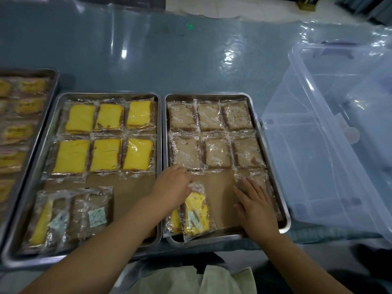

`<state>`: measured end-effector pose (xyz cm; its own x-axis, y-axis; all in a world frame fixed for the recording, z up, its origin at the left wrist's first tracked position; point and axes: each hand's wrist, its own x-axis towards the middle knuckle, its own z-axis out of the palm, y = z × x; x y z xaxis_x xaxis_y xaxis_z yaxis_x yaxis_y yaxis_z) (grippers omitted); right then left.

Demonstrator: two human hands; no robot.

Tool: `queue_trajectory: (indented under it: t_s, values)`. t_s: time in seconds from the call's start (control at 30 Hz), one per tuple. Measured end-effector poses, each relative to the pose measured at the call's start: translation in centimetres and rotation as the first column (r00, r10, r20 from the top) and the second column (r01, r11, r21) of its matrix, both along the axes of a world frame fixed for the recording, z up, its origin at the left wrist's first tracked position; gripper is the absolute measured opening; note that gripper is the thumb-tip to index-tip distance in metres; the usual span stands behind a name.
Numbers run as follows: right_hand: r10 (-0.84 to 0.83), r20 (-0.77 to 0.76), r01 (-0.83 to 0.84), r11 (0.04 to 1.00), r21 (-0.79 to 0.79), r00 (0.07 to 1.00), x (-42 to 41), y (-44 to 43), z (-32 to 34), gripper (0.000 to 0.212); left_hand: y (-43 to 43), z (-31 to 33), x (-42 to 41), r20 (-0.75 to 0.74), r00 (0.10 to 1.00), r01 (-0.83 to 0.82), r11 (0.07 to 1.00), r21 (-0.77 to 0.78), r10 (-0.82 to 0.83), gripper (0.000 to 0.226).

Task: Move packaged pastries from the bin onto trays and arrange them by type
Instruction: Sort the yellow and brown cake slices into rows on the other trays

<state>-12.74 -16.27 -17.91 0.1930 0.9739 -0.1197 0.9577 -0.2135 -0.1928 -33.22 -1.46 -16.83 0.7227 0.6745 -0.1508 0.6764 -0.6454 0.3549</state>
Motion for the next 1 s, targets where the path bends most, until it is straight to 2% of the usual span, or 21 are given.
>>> queue_trajectory:
  t_s: [0.07,0.13,0.2,0.27,0.33,0.43,0.5,0.57,0.63,0.73,0.8,0.9,1.0]
  values:
    - [-0.032,-0.121,0.036,0.999,0.035,0.992,-1.9,0.7,0.3,0.043,-0.2,0.0,-0.2,0.039,0.999,0.001,0.999,-0.032,0.0,0.019]
    - [-0.152,-0.308,0.151,0.988,-0.027,0.939,-4.0,1.6,0.4,0.042,-0.5,0.1,-0.6,0.075,0.997,0.003,0.997,-0.079,0.003,0.013]
    - [-0.381,-0.51,0.328,0.925,-0.194,0.771,-6.0,2.6,0.6,0.041,-0.8,0.2,-1.0,0.133,0.99,-0.019,0.991,-0.132,0.036,0.012]
    - [-0.515,-0.62,0.408,0.855,-0.321,0.592,-7.2,3.5,0.4,0.034,-1.2,0.2,-1.6,0.199,0.975,-0.049,0.97,-0.238,0.098,0.018]
    - [-0.559,-0.69,0.432,0.82,-0.376,0.46,-7.9,3.8,0.3,0.024,-1.7,0.2,-2.4,0.227,0.967,-0.029,0.933,-0.359,0.117,0.026]
    - [-0.591,-0.716,0.42,0.794,-0.439,0.371,-8.2,3.7,1.0,0.011,-2.4,0.1,-3.5,0.276,0.953,0.002,0.905,-0.425,0.128,0.042]
    - [-0.611,-0.75,0.404,0.772,-0.491,0.254,-8.5,3.7,2.1,0.008,-2.8,0.5,-4.3,0.355,0.901,-0.037,0.861,-0.508,0.249,0.054]
    - [-0.582,-0.798,0.391,0.778,-0.492,0.157,-9.1,4.0,3.6,0.009,-2.8,1.5,-5.4,0.398,0.811,-0.085,0.758,-0.647,0.43,0.048]
    - [-0.519,-0.841,0.371,0.819,-0.438,0.154,-10.0,4.8,5.3,0.013,-2.3,2.7,-6.6,0.404,0.736,-0.091,0.671,-0.736,0.543,0.026]
    - [-0.404,-0.886,0.339,0.886,-0.316,0.229,-12.5,6.4,7.8,0.021,-0.5,5.0,-9.2,0.413,0.698,-0.16,0.689,-0.707,0.585,0.011]
    - [-0.316,-0.912,0.327,0.918,-0.223,0.264,-14.6,7.5,8.8,0.023,1.0,6.6,-11.2,0.44,0.652,-0.197,0.698,-0.688,0.617,0.01]
    - [-0.196,-0.923,0.339,0.937,-0.078,0.33,-17.7,9.1,9.1,0.015,2.5,8.4,-14.0,0.504,0.569,-0.265,0.725,-0.635,0.649,0.013]
    - [-0.175,-0.894,0.346,0.938,-0.024,0.413,-19.9,10.2,7.9,0.013,2.1,8.5,-15.9,0.512,0.585,-0.337,0.763,-0.552,0.629,0.014]
